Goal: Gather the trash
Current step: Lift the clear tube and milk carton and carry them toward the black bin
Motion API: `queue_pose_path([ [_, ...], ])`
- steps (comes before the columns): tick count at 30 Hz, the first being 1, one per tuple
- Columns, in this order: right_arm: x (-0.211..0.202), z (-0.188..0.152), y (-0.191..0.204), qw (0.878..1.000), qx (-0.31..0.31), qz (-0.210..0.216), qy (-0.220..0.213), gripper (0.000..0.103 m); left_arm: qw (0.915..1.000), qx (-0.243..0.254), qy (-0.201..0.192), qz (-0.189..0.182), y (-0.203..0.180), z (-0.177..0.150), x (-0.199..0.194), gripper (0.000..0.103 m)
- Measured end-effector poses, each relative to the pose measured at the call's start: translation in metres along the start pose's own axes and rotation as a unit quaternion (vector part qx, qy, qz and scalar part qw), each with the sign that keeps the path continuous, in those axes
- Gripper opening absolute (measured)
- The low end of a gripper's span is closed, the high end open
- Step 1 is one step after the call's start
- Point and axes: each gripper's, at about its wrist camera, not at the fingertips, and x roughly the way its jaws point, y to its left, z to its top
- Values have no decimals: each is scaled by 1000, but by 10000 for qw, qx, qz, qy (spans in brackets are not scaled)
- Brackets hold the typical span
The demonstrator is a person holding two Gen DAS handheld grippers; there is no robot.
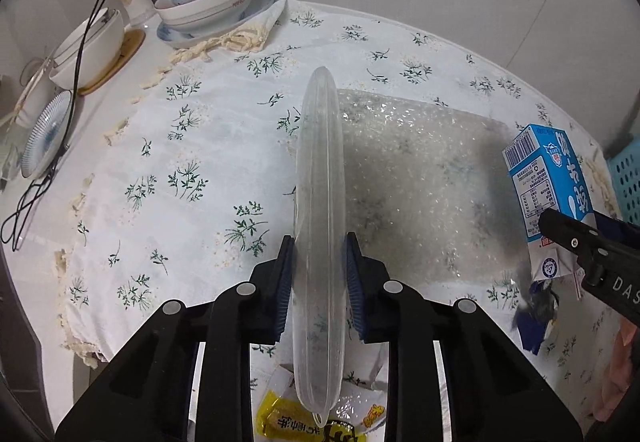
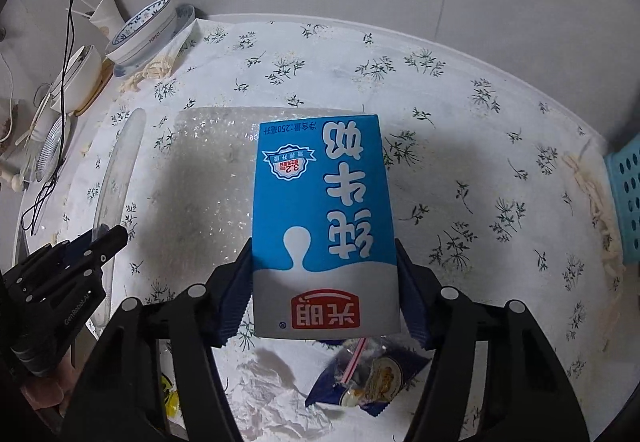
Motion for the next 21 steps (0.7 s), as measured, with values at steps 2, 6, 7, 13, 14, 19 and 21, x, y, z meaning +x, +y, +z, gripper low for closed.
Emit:
queue_pose_path([
  [2, -11, -9, 0, 9999, 63, -88, -107, 61, 9999, 70, -91, -126, 6, -8, -8, 24],
  [6, -32, -32, 3, 9989, 368, -215, -214, 61, 9991, 238, -114, -330, 12, -24, -22, 24],
  [7, -35, -37, 5, 9986, 389, -247, -242, 61, 9989, 310, -140, -337, 13, -29, -27, 24],
  [13, -63, -67, 16, 9964, 600, -410, -446, 61, 9967, 569, -178, -551, 19, -53, -47, 24],
  [14, -67, -72, 18, 9960, 598, -457, -478, 61, 9963, 614, -200, -574, 20, -57, -50, 24],
  [19, -83, -95, 29, 9948, 676, -531, -552, 61, 9940, 740, -228, -771, 22, -74, -66, 24],
  [21, -90, -103, 34, 9943, 716, -517, -595, 61, 9930, 800, -217, -836, 22, -80, -71, 24],
])
